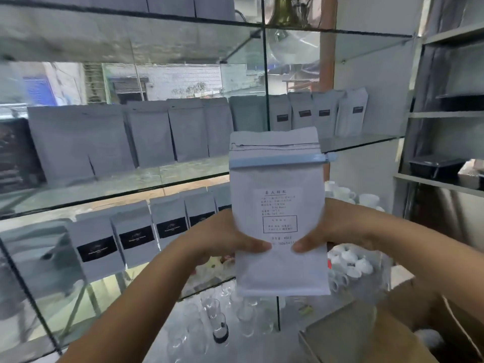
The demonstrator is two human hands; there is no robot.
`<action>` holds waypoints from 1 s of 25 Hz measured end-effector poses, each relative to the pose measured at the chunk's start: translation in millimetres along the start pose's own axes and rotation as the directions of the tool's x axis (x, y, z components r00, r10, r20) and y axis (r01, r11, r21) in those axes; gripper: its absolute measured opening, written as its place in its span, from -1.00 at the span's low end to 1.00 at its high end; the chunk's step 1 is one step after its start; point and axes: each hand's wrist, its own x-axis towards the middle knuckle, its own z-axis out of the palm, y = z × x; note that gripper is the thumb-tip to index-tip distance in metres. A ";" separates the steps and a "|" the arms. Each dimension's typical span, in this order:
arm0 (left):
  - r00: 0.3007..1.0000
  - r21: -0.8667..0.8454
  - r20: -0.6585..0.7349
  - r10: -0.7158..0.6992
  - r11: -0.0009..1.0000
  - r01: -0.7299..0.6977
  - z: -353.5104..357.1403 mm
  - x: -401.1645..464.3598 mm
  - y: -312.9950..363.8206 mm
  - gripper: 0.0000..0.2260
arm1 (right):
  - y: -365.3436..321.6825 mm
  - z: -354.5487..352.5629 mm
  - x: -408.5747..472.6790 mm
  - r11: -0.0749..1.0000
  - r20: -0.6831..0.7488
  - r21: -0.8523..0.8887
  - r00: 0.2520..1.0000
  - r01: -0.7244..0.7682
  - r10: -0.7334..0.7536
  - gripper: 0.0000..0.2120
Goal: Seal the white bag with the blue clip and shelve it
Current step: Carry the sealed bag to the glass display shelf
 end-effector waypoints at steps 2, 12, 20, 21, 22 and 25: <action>1.000 0.001 -0.022 0.002 1.000 -0.002 -20.9 18.1 -8.5 -0.63 | -3.1 -2.4 34.4 1.000 0.026 -0.003 0.999 0.030 -0.030 -0.58; 0.962 0.097 -0.270 0.035 0.995 -0.009 -127.1 100.0 -17.6 -0.67 | -55.1 -28.3 188.0 0.982 0.035 -0.018 0.982 0.188 -0.187 -0.55; 0.926 0.100 -0.376 0.033 0.995 0.005 -183.8 151.4 -23.0 -0.69 | -76.8 -36.6 267.0 0.973 -0.024 0.020 0.973 0.231 -0.231 -0.53; 0.922 0.096 -0.386 0.039 0.995 -0.002 -188.9 159.5 -23.7 -0.66 | -78.4 -38.7 274.0 0.972 -0.037 0.023 0.971 0.236 -0.235 -0.52; 0.918 0.091 -0.395 0.047 0.996 -0.012 -192.6 166.9 -24.3 -0.64 | -80.0 -41.0 280.7 0.971 -0.051 0.026 0.971 0.237 -0.236 -0.51; 0.895 0.069 -0.437 0.087 0.996 -0.063 -200.2 190.1 -32.5 -0.58 | -83.3 -47.1 303.5 0.973 -0.110 0.037 0.969 0.226 -0.221 -0.44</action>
